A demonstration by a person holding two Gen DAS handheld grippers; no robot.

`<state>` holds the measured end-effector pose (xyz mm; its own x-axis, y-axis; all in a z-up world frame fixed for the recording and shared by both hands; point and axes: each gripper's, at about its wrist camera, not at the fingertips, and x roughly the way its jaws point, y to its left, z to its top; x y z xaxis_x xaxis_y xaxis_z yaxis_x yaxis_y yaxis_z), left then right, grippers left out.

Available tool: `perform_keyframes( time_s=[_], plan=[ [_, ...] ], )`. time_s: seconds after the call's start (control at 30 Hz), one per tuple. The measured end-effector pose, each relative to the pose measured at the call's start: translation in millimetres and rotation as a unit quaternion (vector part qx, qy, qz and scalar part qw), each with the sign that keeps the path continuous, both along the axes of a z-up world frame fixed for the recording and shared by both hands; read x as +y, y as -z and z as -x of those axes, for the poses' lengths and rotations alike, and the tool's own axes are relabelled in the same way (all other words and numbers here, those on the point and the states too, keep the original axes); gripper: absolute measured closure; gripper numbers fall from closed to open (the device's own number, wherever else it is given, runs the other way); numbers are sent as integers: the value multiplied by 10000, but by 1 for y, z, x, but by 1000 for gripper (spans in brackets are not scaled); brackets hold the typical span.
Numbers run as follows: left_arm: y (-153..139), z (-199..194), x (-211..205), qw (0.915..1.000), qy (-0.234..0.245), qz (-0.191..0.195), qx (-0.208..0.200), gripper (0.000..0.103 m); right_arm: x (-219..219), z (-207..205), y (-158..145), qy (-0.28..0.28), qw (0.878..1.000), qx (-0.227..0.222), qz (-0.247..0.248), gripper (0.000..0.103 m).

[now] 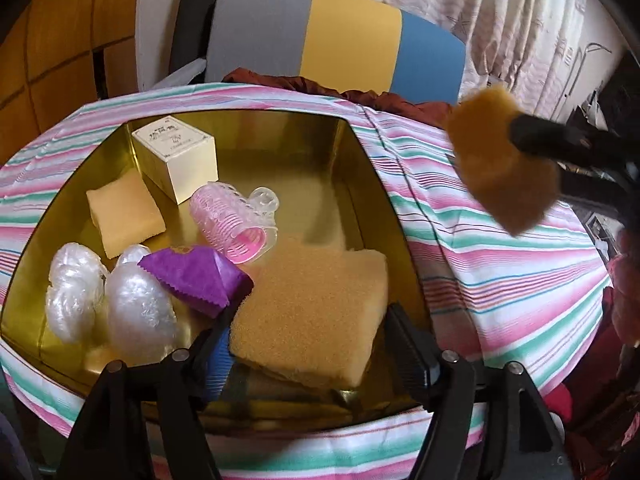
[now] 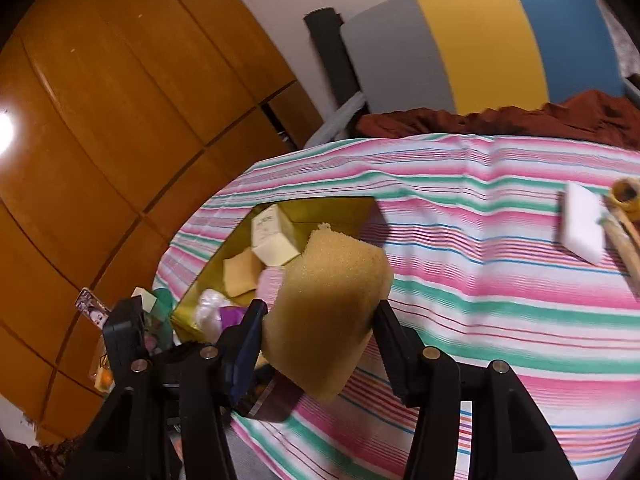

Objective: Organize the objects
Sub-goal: 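Carry both yellow sponges into the gold tray and open both tools, then move both tools from the gold tray back to the pile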

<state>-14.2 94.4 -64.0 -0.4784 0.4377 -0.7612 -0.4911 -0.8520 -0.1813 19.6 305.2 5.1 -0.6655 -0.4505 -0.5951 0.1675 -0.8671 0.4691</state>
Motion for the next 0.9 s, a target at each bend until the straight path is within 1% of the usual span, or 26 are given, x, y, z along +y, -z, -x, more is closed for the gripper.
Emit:
perform_keyframes(
  time_s=[0.1,0.2,0.27,0.4,0.5,0.63,0.73,0.83,0.9],
  plan=[
    [-5,-7,-2,9999,58,-28,113,20,-22,11,-2,-139,9998,-28,-104,46],
    [-10,-11,-6,9997,-20,-47,251,20,-41,24,0,-228,9993,-116,-260,45],
    [-16,-13,-12,9989,-167,-224,378,20,-50,34,3,-256,9988,-198,-361,45],
    [-30,-13,-32,9943,-643,-570,628,20,-66,54,12,-252,9966,-419,-663,46],
    [-35,-10,-48,9901,-978,-730,694,20,-77,65,17,-226,9927,-551,-1052,46],
    [-39,-4,-66,9842,-1351,-919,682,20,-87,73,25,-219,9870,-708,-1429,46],
    [-41,-3,-70,9827,-1430,-966,666,20,-91,76,29,-176,9838,-792,-1596,43],
    [-40,-5,-69,9826,-1423,-990,666,20,-91,73,31,-148,9842,-780,-1582,35],
    [-39,-6,-66,9836,-1367,-974,665,20,-92,71,29,-85,9844,-714,-1604,28]
  ],
)
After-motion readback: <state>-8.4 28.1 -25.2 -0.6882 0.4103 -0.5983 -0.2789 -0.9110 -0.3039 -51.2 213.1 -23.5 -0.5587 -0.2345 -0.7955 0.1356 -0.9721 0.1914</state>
